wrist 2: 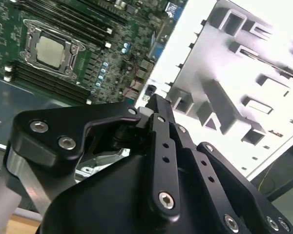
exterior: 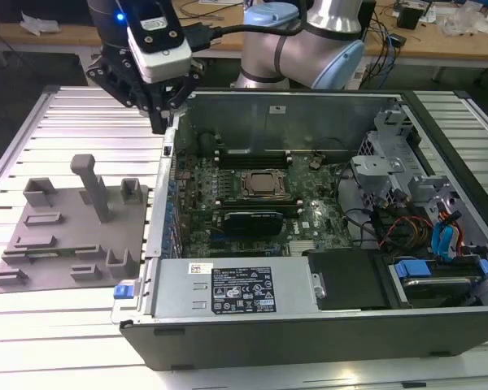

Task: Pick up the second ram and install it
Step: 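Reach for the second ram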

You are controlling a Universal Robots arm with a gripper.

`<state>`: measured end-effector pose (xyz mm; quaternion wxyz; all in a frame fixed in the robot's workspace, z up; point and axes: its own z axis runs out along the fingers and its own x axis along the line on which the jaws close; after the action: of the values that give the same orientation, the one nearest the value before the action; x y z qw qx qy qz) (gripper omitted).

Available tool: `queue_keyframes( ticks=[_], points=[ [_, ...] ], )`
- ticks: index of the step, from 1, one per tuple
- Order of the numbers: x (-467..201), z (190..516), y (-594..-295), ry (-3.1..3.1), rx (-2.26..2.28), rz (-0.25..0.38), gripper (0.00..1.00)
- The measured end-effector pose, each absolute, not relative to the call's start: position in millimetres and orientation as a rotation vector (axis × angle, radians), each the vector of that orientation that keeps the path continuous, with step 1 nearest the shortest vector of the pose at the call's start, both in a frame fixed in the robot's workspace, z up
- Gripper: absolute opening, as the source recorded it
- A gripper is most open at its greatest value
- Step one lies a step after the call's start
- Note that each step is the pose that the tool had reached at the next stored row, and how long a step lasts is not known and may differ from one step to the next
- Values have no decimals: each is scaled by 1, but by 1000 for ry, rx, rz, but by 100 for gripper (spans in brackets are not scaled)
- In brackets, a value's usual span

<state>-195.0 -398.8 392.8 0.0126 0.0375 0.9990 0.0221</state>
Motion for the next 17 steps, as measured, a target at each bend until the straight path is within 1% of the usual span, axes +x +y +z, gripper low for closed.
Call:
queue_keyframes(
  ticks=[17],
  points=[
    [-279, 391, -399, 3113, 117, 69, 8]
  ],
)
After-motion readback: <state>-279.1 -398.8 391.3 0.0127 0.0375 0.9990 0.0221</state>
